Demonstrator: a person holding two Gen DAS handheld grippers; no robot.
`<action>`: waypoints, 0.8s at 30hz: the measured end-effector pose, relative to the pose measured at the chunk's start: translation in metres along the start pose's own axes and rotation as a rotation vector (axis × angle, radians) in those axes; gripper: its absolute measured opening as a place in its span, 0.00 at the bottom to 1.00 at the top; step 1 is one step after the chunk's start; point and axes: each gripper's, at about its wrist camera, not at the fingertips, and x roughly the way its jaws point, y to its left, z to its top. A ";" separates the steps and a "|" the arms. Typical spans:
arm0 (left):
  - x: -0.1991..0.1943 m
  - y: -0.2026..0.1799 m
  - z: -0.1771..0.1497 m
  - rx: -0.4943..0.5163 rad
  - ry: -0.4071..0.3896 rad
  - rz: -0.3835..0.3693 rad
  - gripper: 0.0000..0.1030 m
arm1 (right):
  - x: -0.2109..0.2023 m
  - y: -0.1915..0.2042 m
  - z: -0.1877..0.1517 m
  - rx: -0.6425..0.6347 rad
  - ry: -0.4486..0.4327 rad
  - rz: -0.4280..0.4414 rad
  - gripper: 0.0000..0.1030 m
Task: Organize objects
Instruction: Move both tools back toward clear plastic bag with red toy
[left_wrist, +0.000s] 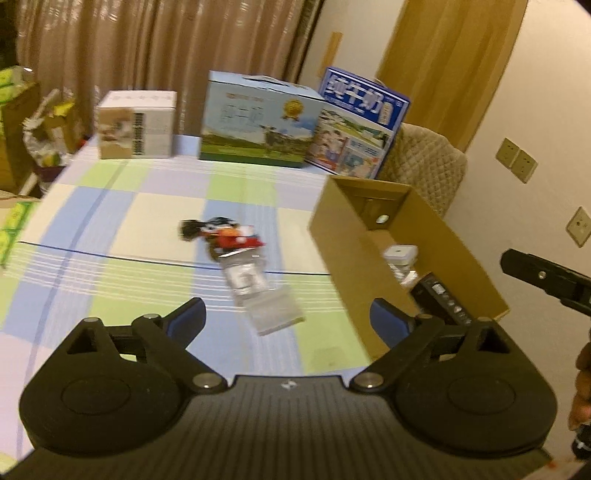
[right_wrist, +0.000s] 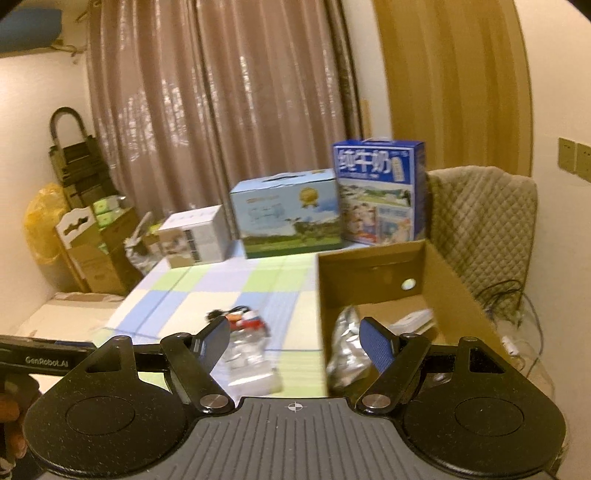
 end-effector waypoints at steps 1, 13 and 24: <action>-0.005 0.006 -0.002 0.001 -0.005 0.012 0.94 | 0.001 0.005 -0.004 -0.002 0.005 0.007 0.72; -0.019 0.068 -0.034 -0.020 -0.005 0.147 0.99 | 0.035 0.041 -0.062 0.033 0.104 0.052 0.73; -0.006 0.092 -0.048 -0.036 0.037 0.169 0.99 | 0.060 0.046 -0.078 0.007 0.150 0.057 0.73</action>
